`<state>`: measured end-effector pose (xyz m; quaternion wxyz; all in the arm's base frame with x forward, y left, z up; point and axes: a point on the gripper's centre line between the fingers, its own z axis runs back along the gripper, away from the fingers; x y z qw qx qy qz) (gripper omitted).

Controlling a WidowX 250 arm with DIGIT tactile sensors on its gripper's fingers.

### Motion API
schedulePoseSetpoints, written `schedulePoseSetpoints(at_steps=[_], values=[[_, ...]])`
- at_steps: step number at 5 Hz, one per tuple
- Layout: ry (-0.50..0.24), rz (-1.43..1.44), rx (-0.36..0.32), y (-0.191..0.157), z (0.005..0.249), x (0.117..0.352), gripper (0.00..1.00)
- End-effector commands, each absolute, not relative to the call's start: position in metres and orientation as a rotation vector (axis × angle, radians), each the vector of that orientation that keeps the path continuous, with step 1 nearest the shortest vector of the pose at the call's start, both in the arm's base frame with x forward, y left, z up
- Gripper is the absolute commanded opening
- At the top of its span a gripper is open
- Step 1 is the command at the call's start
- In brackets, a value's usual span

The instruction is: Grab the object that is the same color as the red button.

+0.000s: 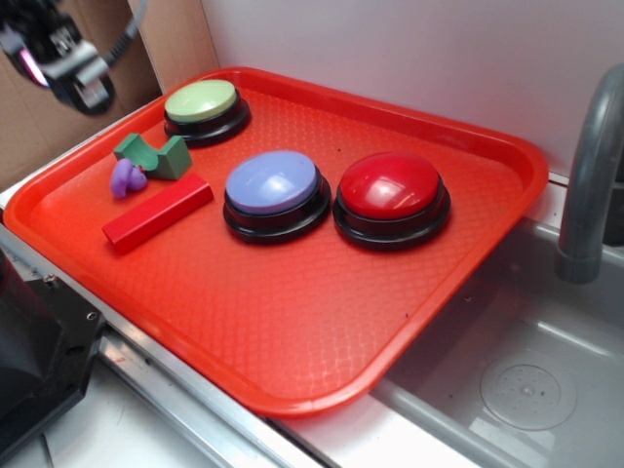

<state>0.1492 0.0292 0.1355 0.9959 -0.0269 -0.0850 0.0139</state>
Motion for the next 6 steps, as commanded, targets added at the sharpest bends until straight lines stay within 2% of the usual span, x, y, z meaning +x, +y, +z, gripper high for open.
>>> schedulePoseSetpoints(at_steps=[1,3,5,6], values=[[-0.222,0.107,-0.029,0.048,0.086,0.166,1.0],[-0.155,0.104,-0.023,0.047,0.044,0.172,1.0],[-0.144,0.112,-0.078,0.047,0.016,0.17,1.0],[-0.172,0.142,-0.095,0.046,0.012,0.168,0.84]])
